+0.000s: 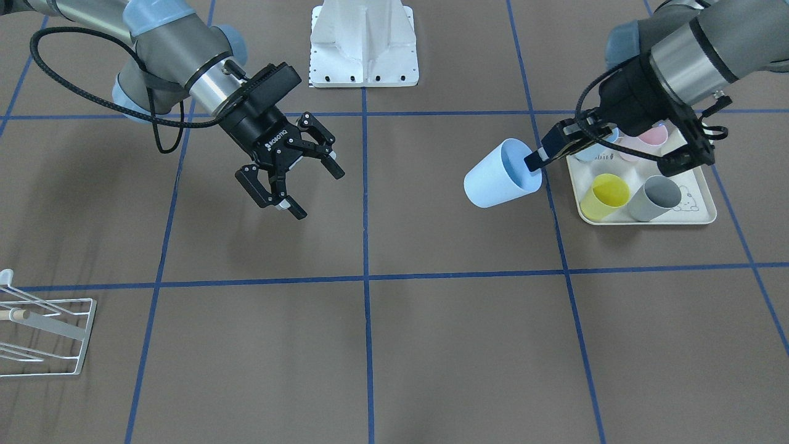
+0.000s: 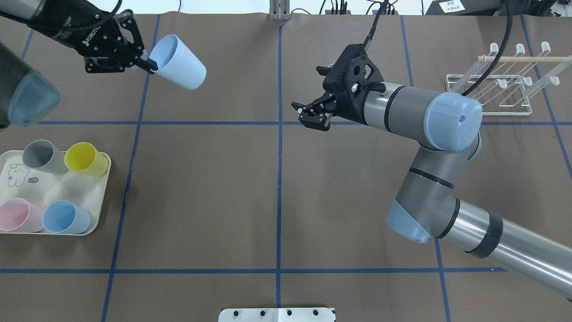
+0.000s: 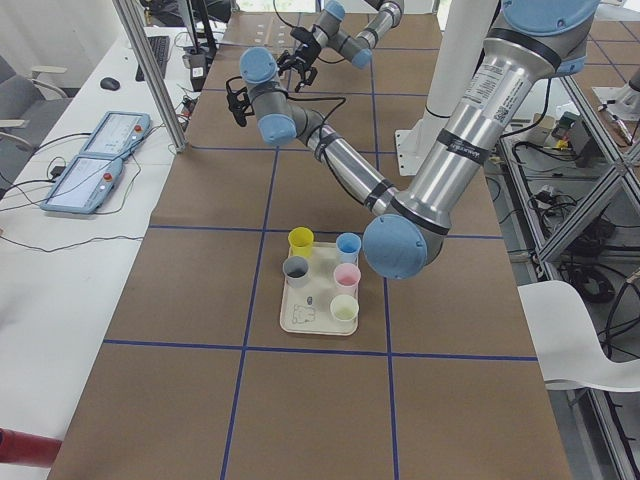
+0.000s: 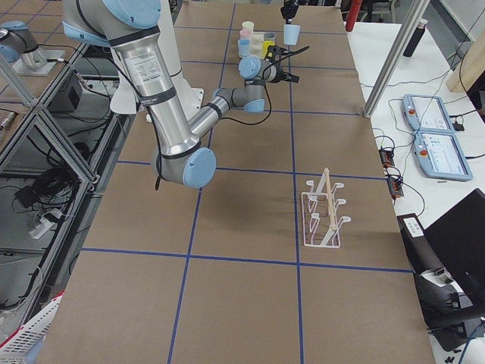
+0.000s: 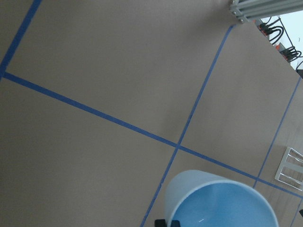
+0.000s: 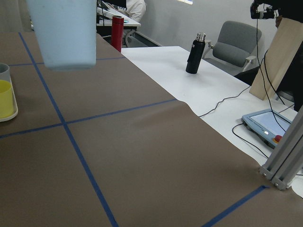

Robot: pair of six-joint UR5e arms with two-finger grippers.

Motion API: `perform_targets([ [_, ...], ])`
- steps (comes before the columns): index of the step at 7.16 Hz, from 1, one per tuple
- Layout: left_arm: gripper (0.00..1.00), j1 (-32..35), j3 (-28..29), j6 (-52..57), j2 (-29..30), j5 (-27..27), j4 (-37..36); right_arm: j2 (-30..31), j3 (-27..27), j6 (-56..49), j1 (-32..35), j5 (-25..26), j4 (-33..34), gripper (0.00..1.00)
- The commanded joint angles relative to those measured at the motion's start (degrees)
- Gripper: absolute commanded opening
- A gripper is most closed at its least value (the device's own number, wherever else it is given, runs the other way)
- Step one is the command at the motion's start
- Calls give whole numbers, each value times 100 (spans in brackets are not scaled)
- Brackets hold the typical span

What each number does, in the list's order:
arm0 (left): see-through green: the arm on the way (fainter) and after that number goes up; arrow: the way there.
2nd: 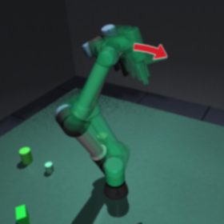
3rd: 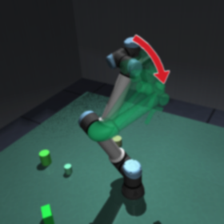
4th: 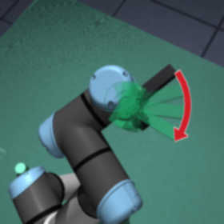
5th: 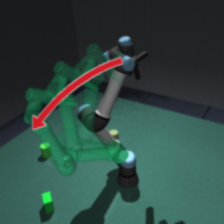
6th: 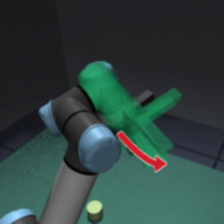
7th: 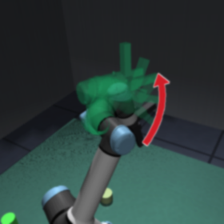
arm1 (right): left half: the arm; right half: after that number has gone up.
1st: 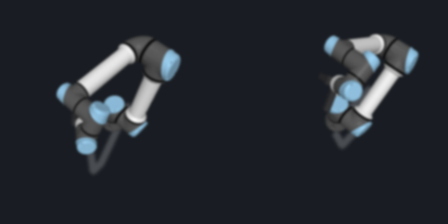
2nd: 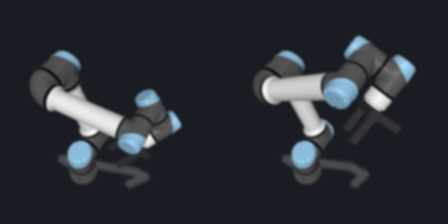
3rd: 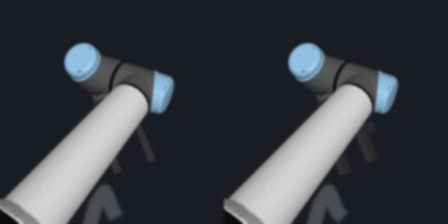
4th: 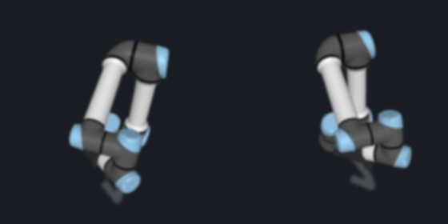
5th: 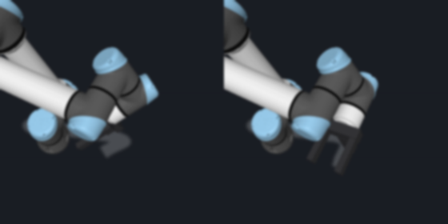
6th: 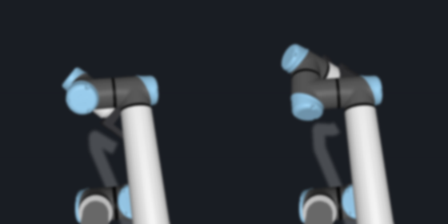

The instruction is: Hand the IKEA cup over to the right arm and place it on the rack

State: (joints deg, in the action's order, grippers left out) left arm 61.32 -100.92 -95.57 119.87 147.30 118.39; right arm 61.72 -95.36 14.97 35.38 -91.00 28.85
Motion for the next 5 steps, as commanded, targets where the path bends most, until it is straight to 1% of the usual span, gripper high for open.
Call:
perform_targets([
  [1, 0, -426, 28, -286, 465, -69, 9, -142, 456, -73, -40, 12, -912, 99],
  [2, 0, -559, 55, -470, 650, -78, 0, -151, 536, -73, -83, 21, -1186, 99],
  [3, 0, -673, 72, -480, 704, -200, 0, -203, 536, -82, -136, 30, -1206, 99],
  [4, 0, -909, 99, -524, 844, -637, 0, -317, 536, -82, -223, 90, -1189, 99],
  [5, 0, -1025, 151, -585, 932, -798, 0, -344, 528, -82, -346, 283, -1189, 99],
])
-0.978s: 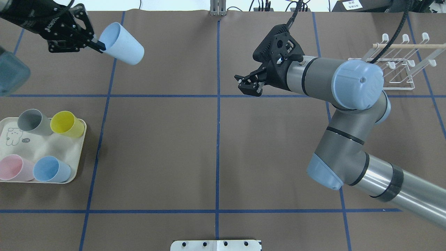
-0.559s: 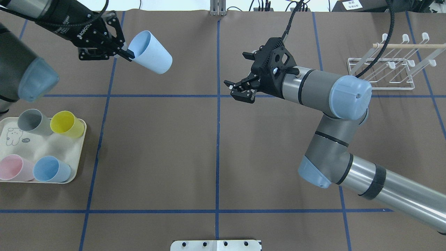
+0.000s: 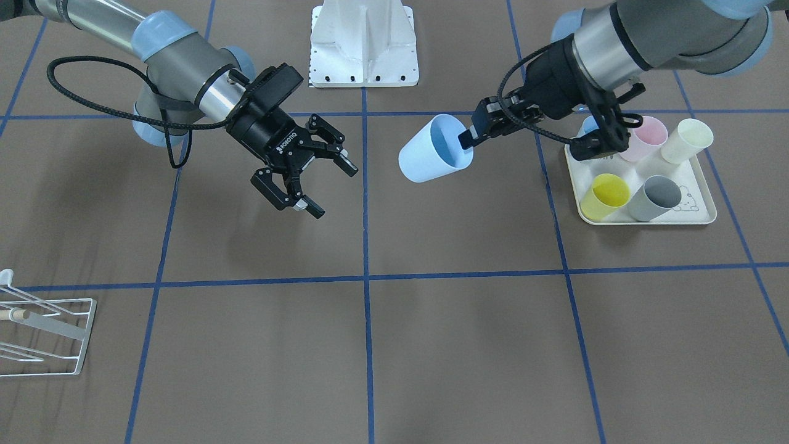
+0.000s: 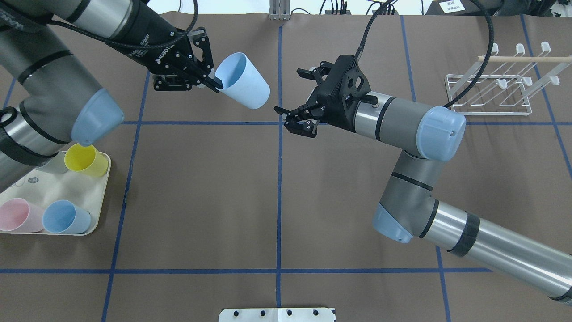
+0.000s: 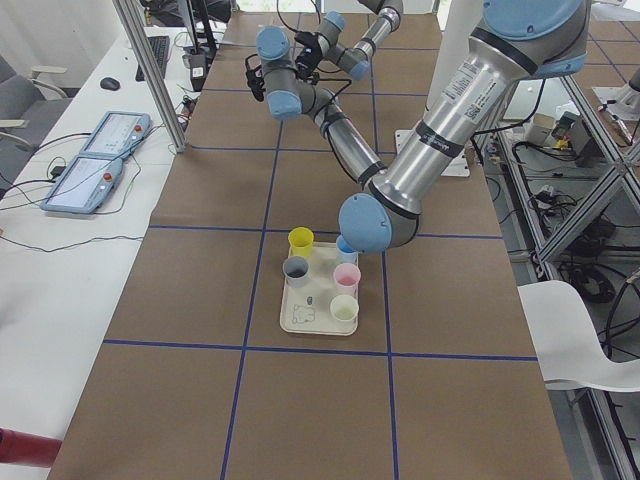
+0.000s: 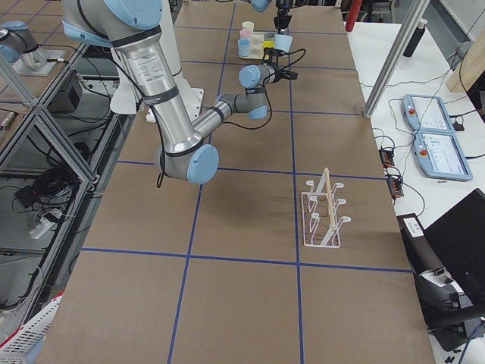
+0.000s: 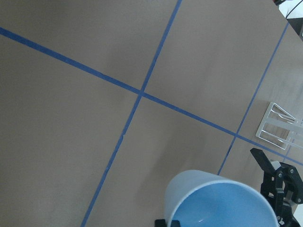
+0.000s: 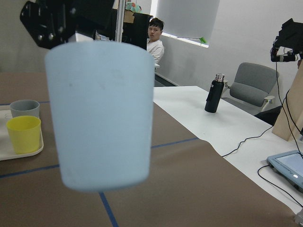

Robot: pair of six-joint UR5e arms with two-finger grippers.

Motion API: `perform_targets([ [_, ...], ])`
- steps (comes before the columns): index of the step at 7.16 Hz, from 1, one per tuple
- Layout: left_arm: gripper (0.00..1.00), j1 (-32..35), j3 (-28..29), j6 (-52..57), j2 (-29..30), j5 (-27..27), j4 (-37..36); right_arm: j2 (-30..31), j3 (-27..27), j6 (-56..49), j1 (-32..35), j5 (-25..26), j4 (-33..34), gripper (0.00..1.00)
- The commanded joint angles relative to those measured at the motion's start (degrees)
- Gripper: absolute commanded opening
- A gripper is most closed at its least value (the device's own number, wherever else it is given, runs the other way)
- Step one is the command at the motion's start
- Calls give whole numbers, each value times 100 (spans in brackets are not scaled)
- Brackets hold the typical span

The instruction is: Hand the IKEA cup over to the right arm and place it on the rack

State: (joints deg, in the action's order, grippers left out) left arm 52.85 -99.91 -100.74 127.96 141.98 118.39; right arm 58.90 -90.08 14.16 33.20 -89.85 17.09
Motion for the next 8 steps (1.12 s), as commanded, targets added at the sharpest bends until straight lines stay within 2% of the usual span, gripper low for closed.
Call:
perform_targets([
  [1, 0, -196, 59, -77, 176, -267, 0, -71, -18, -1, -147, 195, -12, 99],
  [8, 0, -276, 208, -33, 203, -267, -9, -177, -80, -563, -244, 335, -56, 99],
])
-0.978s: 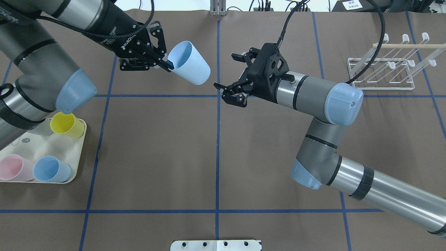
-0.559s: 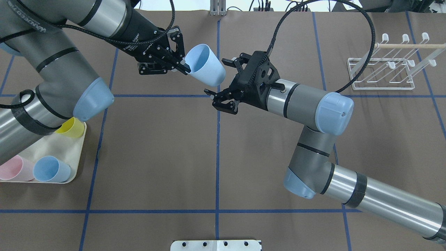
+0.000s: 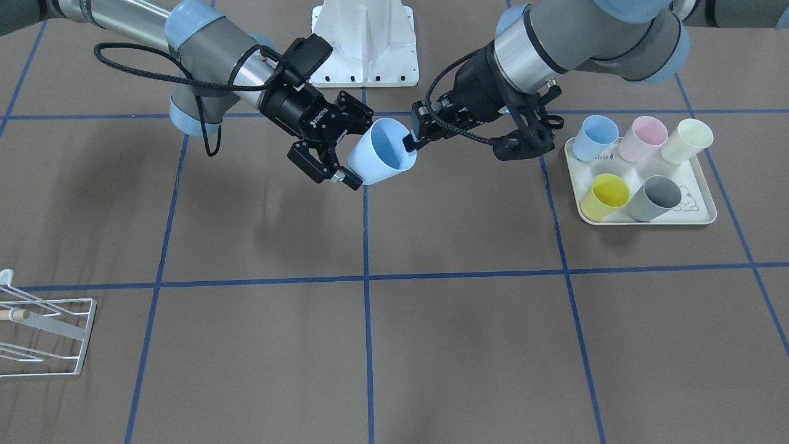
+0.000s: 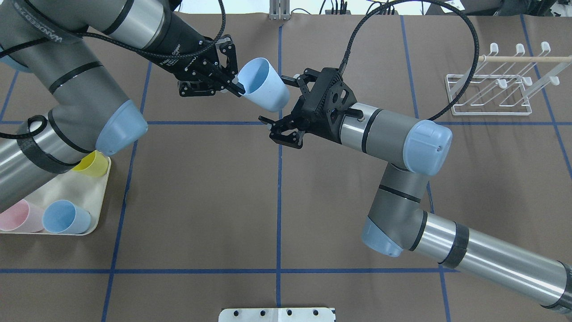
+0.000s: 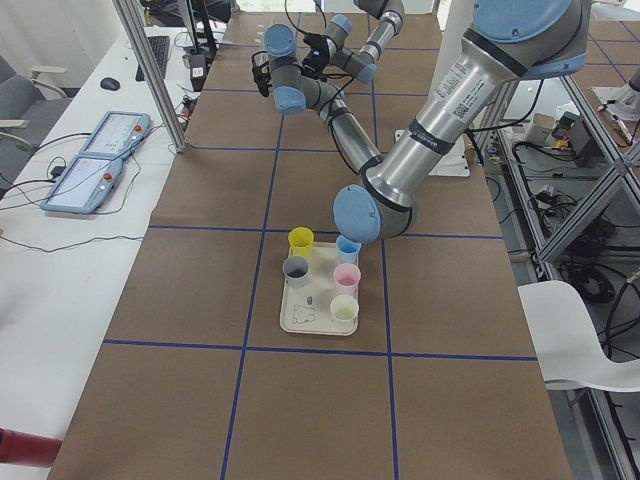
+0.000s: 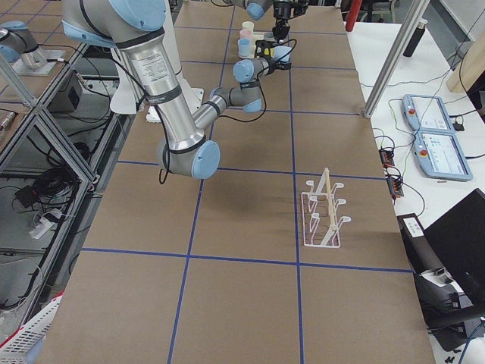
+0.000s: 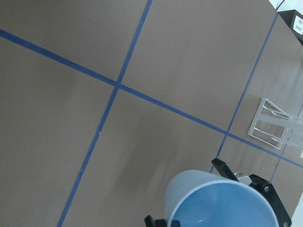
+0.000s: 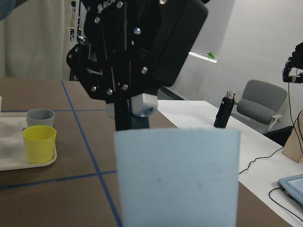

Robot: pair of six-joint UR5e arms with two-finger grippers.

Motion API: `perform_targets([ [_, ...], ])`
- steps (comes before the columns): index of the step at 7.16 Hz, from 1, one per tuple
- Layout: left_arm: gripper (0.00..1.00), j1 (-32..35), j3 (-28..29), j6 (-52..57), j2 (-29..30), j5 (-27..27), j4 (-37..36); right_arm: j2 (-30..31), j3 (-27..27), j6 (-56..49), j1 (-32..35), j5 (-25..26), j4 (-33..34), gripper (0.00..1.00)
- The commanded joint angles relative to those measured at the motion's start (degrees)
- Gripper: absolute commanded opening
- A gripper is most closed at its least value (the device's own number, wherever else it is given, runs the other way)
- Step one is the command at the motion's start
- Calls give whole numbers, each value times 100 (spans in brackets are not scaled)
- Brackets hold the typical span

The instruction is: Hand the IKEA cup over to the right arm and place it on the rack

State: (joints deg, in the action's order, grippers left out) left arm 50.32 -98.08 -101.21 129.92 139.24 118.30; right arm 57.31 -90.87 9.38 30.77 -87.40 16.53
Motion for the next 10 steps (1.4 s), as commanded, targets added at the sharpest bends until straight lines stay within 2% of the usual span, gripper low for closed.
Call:
perform_targets([
  [1, 0, -23, 26, 5, 42, 7, 0, -18, -1, -138, -1, 126, -1, 93],
  [2, 0, -23, 26, 5, 60, 7, 8, -9, 8, -303, -36, 153, 8, 84],
  [6, 0, -14, 8, 22, 78, 16, 8, 8, 17, -358, -106, 215, -1, 90],
  [7, 0, -14, 8, 22, 78, 16, 8, 0, 8, -358, -106, 215, -1, 85],
  [10, 0, -14, 17, 40, 78, 16, 8, 52, -1, -349, -106, 415, -1, 52],
])
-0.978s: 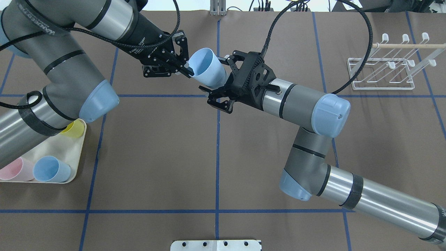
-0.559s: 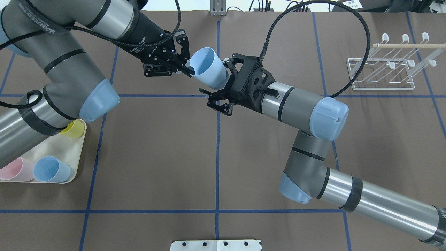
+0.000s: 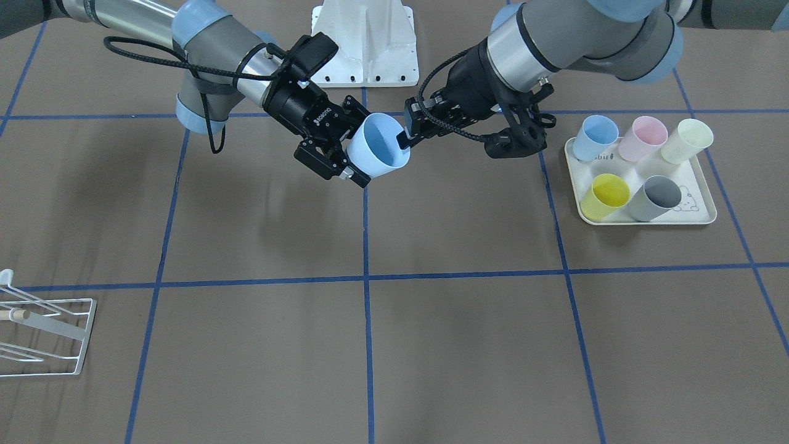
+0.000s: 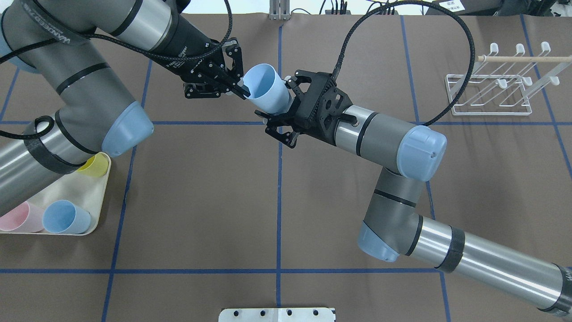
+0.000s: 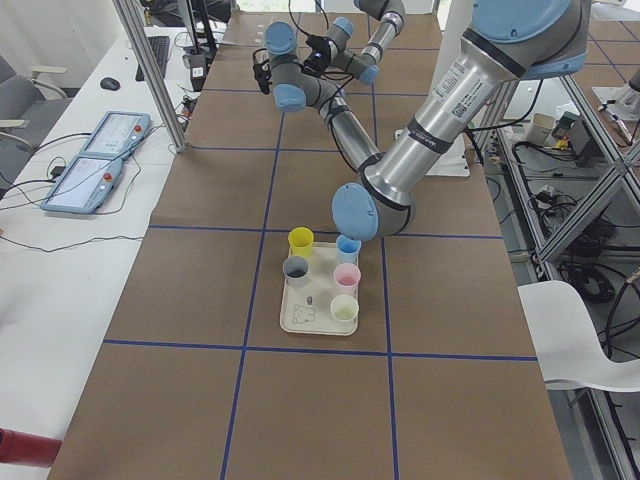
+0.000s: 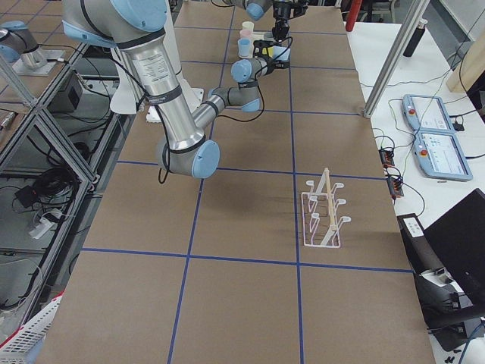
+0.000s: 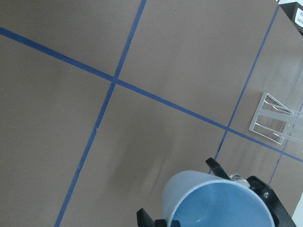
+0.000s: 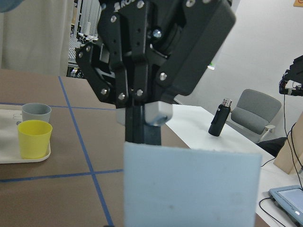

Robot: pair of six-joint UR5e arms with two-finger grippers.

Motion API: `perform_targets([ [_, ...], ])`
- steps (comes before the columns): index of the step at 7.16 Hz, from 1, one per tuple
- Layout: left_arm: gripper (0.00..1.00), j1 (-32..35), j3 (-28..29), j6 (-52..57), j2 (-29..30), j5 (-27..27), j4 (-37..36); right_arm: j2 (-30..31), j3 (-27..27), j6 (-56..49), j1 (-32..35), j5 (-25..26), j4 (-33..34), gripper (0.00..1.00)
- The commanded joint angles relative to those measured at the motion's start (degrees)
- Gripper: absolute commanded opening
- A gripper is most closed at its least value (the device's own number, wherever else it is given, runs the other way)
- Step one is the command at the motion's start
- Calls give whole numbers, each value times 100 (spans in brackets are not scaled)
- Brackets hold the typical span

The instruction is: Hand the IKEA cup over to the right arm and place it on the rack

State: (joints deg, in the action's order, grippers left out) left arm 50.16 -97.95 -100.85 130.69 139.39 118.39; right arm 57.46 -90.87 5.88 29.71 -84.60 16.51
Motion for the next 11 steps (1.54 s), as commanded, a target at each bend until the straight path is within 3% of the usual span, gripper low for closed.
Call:
perform_targets([
  [1, 24, 2, 4, 4, 0, 1, 0, 46, -1, 1, 0, 163, 1, 51],
  [2, 50, 2, 4, 21, 0, 1, 8, 46, -1, 1, 0, 172, 10, 51],
  [3, 99, 2, -14, 56, 9, -8, 69, 64, -1, -7, 0, 172, 10, 51],
  [6, 100, 116, -58, 92, -52, -34, 44, 291, 8, 1, 26, 128, 88, 50],
  [7, 100, 317, -49, 170, -114, -69, 26, 571, -45, 1, 96, 120, 463, 32],
  [9, 100, 791, -154, 1105, -770, -104, 17, 871, -1041, 1, 298, 120, 2310, 19],
  [11, 100, 1257, -268, 2659, -1718, -305, 17, 1143, -1948, -7, 535, 119, 4290, 22],
])
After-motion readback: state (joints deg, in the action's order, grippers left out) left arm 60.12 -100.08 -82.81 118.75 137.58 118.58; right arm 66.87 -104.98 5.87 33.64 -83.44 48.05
